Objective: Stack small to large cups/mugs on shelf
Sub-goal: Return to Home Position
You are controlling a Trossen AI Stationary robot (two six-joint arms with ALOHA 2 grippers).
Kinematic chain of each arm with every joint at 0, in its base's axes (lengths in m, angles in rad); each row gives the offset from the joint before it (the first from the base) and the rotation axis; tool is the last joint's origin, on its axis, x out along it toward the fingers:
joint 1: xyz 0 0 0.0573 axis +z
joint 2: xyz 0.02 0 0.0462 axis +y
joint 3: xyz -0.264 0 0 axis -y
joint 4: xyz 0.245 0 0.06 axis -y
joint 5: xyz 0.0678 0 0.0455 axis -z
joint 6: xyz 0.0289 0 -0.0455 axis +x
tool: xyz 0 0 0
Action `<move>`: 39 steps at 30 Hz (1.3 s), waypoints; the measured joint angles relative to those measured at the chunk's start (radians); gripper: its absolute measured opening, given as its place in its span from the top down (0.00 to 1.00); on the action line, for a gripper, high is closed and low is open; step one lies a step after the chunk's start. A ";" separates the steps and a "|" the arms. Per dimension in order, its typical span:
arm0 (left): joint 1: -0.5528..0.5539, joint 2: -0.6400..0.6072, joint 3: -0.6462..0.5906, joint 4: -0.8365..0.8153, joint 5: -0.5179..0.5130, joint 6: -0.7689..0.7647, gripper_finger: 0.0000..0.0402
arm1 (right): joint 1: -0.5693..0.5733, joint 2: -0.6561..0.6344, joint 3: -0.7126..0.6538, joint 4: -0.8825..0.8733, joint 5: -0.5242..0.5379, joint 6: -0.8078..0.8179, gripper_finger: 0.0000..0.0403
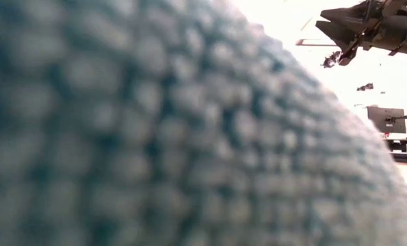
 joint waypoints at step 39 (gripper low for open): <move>0.000 -0.387 0.000 -0.335 -0.049 0.046 0.74 | 0.000 0.000 0.000 -0.001 0.003 -0.027 0.73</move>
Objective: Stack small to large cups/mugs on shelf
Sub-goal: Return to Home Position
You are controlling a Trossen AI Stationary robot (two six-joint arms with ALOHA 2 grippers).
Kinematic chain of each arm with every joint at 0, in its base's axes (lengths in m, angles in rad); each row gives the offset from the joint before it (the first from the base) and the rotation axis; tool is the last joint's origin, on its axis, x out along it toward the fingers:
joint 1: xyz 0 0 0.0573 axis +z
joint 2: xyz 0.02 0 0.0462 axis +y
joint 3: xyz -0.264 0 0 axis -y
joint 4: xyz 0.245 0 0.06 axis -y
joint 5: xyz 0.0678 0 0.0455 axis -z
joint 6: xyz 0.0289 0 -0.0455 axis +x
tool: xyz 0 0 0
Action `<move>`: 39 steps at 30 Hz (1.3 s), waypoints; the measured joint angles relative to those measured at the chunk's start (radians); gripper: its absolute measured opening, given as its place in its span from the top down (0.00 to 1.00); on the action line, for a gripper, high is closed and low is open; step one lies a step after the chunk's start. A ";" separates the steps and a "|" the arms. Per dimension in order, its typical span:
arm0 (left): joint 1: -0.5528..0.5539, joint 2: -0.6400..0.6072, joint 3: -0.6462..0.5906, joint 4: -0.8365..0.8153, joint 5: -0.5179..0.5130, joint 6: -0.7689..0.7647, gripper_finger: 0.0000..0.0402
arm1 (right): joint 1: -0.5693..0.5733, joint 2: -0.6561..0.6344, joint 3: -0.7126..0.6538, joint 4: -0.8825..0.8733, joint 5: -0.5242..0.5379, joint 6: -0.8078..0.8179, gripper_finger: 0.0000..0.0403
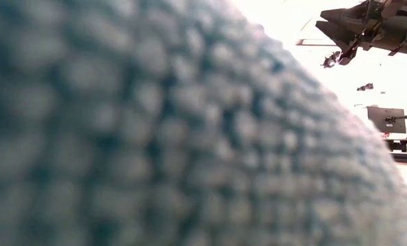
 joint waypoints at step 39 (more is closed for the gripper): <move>0.000 0.001 0.000 -0.282 0.144 -0.129 0.74 | 0.000 0.000 0.000 0.000 -0.003 -0.034 0.73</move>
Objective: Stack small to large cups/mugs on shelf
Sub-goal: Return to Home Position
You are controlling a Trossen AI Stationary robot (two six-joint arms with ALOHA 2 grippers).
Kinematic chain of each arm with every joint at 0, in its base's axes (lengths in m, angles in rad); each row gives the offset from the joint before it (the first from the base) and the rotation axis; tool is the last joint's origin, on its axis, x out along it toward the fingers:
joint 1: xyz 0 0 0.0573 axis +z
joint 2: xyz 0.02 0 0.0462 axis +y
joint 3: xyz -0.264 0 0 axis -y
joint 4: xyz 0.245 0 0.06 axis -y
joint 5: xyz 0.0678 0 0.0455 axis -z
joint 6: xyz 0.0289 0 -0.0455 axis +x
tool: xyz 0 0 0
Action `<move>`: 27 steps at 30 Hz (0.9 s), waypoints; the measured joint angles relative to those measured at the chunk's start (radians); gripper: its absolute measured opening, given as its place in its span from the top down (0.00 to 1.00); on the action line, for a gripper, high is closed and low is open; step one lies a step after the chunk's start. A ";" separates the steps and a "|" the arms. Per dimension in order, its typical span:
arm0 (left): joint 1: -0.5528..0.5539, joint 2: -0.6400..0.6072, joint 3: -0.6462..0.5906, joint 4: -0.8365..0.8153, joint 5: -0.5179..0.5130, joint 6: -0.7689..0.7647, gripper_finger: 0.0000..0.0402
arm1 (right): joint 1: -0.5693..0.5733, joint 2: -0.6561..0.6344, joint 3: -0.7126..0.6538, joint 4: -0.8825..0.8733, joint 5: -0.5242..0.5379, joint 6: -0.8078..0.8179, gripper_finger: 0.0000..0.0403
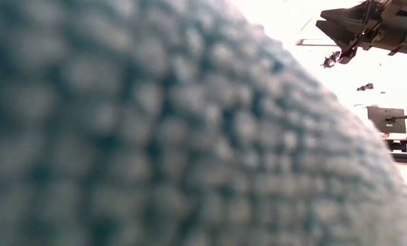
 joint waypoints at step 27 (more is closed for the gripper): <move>0.000 0.000 -0.138 0.187 0.041 0.005 0.74 | 0.000 0.000 0.086 -0.126 0.006 -0.011 0.73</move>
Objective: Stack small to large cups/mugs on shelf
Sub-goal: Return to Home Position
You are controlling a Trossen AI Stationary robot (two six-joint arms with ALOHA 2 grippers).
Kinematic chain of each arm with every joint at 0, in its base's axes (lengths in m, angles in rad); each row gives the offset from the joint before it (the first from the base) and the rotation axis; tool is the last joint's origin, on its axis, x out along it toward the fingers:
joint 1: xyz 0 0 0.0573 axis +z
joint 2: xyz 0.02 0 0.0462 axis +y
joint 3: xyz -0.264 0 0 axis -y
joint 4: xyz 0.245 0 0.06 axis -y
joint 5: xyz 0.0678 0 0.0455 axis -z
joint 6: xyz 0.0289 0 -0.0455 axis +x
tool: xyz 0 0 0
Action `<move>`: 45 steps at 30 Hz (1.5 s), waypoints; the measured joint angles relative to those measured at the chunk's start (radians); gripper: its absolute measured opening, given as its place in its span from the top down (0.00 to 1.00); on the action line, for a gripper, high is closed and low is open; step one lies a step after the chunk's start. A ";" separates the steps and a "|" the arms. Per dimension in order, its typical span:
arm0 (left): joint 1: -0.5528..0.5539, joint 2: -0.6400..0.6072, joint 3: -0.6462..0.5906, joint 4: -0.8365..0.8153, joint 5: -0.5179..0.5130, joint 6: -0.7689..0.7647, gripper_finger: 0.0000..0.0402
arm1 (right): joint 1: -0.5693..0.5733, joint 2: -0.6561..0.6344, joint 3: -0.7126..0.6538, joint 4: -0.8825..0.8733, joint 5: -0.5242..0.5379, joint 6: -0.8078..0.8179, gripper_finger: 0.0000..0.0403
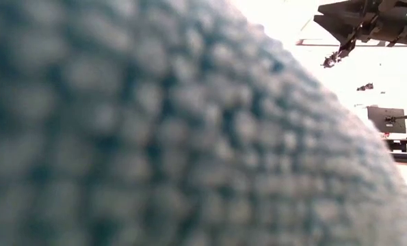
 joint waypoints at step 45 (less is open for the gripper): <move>0.000 0.055 -0.001 -0.073 0.030 0.245 0.74 | 0.000 0.000 0.013 0.037 -0.006 0.116 0.73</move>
